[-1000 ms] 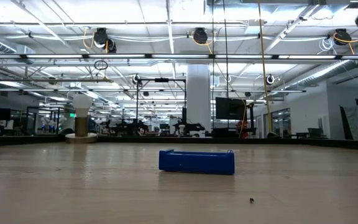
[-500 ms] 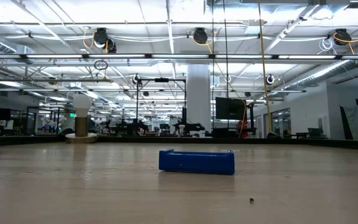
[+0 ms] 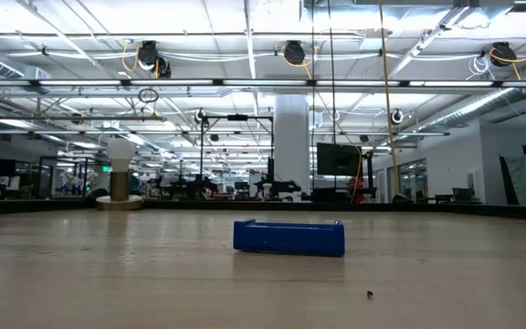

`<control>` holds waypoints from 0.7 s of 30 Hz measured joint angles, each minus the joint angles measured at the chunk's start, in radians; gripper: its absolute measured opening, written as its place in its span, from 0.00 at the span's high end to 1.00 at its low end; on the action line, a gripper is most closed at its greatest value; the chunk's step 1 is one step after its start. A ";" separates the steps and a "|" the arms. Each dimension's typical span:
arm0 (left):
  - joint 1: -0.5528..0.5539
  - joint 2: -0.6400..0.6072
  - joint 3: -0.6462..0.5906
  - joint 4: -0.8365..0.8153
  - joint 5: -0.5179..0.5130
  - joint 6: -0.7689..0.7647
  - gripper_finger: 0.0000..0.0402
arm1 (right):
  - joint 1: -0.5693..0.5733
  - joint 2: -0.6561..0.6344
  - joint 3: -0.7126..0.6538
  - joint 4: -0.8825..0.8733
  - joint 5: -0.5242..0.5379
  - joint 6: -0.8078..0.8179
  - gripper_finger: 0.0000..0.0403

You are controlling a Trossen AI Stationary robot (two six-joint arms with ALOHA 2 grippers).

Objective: Pick & Place Office items
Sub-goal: Put the red charger adapter into the gray bin, then put the blue digital timer into the blue bin

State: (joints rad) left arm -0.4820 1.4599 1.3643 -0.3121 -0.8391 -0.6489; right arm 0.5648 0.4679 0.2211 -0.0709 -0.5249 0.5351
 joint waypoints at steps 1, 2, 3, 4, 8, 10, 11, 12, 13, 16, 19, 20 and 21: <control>0.000 0.000 0.000 0.000 0.000 0.001 0.23 | 0.000 -0.001 0.000 0.009 -0.001 0.004 0.64; 0.000 0.000 0.000 0.000 0.000 0.000 0.23 | 0.000 -0.002 0.000 0.021 -0.001 0.007 0.63; 0.000 -0.001 0.000 0.001 0.000 -0.001 0.23 | 0.000 -0.002 0.000 0.032 -0.001 0.012 0.61; 0.000 -0.001 0.000 0.000 0.000 -0.001 0.23 | 0.000 -0.002 0.000 0.039 -0.002 0.014 0.60; 0.000 0.000 0.000 0.000 0.000 -0.001 0.23 | 0.000 -0.002 0.000 0.078 -0.005 0.022 0.58; 0.000 -0.001 0.000 0.001 0.000 -0.006 0.23 | 0.000 -0.003 0.000 0.103 -0.012 0.023 0.58; -0.001 -0.001 0.000 0.000 0.000 -0.010 0.23 | 0.000 -0.003 0.000 0.122 -0.026 0.023 0.58; -0.001 -0.001 0.000 -0.001 0.001 -0.012 0.23 | 0.000 -0.003 0.000 0.146 -0.030 0.023 0.58; -0.001 -0.001 0.000 -0.001 0.001 -0.013 0.23 | 0.000 -0.003 0.000 0.173 -0.032 0.028 0.57; -0.001 -0.001 0.000 -0.004 0.001 -0.012 0.23 | -0.001 -0.003 0.000 0.274 -0.051 0.038 0.57; -0.001 -0.001 0.000 -0.007 0.001 -0.001 0.23 | 0.000 -0.003 0.000 0.417 -0.057 0.057 0.57; -0.001 -0.001 0.000 -0.006 0.001 0.011 0.23 | 0.000 -0.003 0.000 0.470 -0.056 0.060 0.57; -0.001 -0.001 0.000 -0.006 0.001 0.026 0.23 | -0.001 -0.003 0.000 0.521 -0.054 0.059 0.57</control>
State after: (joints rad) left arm -0.4831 1.4593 1.3643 -0.3180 -0.8379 -0.6225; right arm 0.5638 0.4644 0.2211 0.4497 -0.5793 0.5941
